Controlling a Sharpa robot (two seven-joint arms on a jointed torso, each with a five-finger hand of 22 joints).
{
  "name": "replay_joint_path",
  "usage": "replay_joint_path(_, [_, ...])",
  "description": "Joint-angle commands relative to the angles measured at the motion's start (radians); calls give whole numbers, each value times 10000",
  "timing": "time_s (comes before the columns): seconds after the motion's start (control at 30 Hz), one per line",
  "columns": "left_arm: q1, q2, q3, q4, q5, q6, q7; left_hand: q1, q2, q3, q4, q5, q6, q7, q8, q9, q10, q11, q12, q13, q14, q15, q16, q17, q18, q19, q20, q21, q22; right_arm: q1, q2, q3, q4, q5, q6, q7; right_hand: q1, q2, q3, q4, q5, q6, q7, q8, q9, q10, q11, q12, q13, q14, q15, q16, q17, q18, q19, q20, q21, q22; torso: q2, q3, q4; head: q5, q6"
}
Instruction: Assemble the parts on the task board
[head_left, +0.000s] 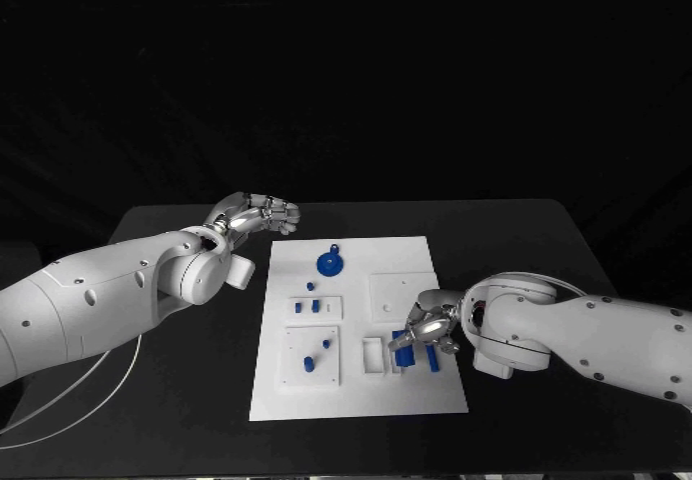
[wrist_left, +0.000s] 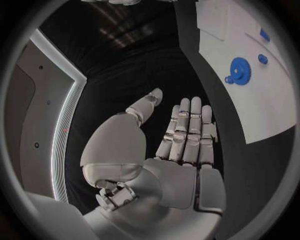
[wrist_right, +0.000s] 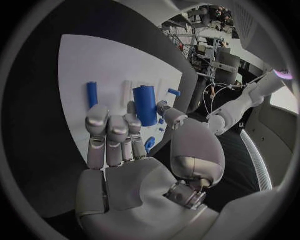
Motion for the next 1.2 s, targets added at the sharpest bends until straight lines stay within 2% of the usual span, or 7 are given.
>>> replay_joint_path(0.03, [10, 27, 7, 34, 25, 77, 53, -75, 27, -35, 11, 5, -49, -22, 63, -16, -84, -2, -9, -18, 23, 45, -44, 13, -38, 0, 24, -71, 12, 17, 196, -7, -136, 687, 305, -124, -95, -19, 66, 2, 28, 101, 11, -37, -21, 83, -21, -64, 17, 27, -21, -72, 18, 1002, -13, 63, 48, 152, 5, -1, 6, 17, 6])
replay_joint_path(0.23, [14, 55, 7, 47, 25, 91, 48, -74, 23, -35, 10, 4, -48, -22, 65, -17, -84, -2, -9, -18, 24, 45, -47, 17, -37, 0, 24, -73, 14, 17, 659, -50, -366, 757, 459, -181, -142, -53, 48, -28, 33, 107, 9, -52, -26, 55, -23, -98, -5, 27, -24, -78, 26, 1002, -21, 68, 54, 155, 10, -4, 5, 30, -4])
replay_joint_path(0.33, [14, 73, 7, 47, 25, 93, 50, -73, 21, -34, 9, 4, -48, -23, 66, -17, -84, -2, -9, -19, 25, 45, -49, 19, -37, 0, 24, -74, 16, 17, 844, -117, -488, 542, 473, -203, -162, -33, 51, -33, 34, 110, 9, -59, -28, 47, -24, -109, -6, 26, -25, -83, 29, 1002, -27, 70, 54, 155, 14, 3, 7, 35, 9])
replay_joint_path(0.43, [14, 92, 7, 50, 25, 113, 44, -73, 21, -34, 9, 4, -48, -23, 67, -17, -84, -2, -9, -19, 25, 45, -51, 21, -37, 0, 24, -75, 17, 14, 968, -203, -537, -396, 443, -188, -188, -17, 49, -38, 33, 114, 9, -66, -31, 34, -24, -124, -13, 25, -25, -89, 31, 1002, -33, 72, 54, 156, 8, 6, 13, 54, 6])
replay_joint_path(0.63, [14, 95, 7, 48, 25, 111, 39, -73, 19, -33, 10, 3, -48, -23, 69, -18, -85, -2, -9, -20, 24, 45, -56, 25, -37, 0, 24, -78, 21, 0, 1137, -304, -718, -367, 428, -186, -248, -53, 77, -40, 19, 134, 5, -82, -35, 26, -28, -150, -9, 25, -28, -103, 41, 1002, -43, 76, 55, 153, 13, 8, 4, 107, -1])
replay_joint_path(1.0, [16, 92, 8, 61, 26, 121, 24, -77, 18, -34, 13, 0, -50, -22, 70, -20, -88, 0, -10, -23, 24, 46, -63, 32, -38, 1, 25, -82, 26, -44, 1274, -328, -872, -212, 411, -201, -292, -35, 91, -28, 18, 146, 3, -89, -36, 22, -30, -165, -9, 27, -30, -110, 47, 1002, -45, 78, 57, 152, 12, 14, 4, 169, -2])
replay_joint_path(1.2, [18, 90, 8, 75, 26, 111, 20, -81, 14, -35, 15, -1, -53, -22, 71, -22, -90, 1, -11, -24, 23, 48, -68, 35, -39, 0, 26, -85, 28, -75, 1338, -343, -978, -158, 573, -248, -447, -68, 82, 41, 0, 155, 2, -111, -38, 1, -30, -204, -16, 27, -31, -126, 59, 1002, -50, 84, 57, 146, 12, 11, 7, 191, -18])
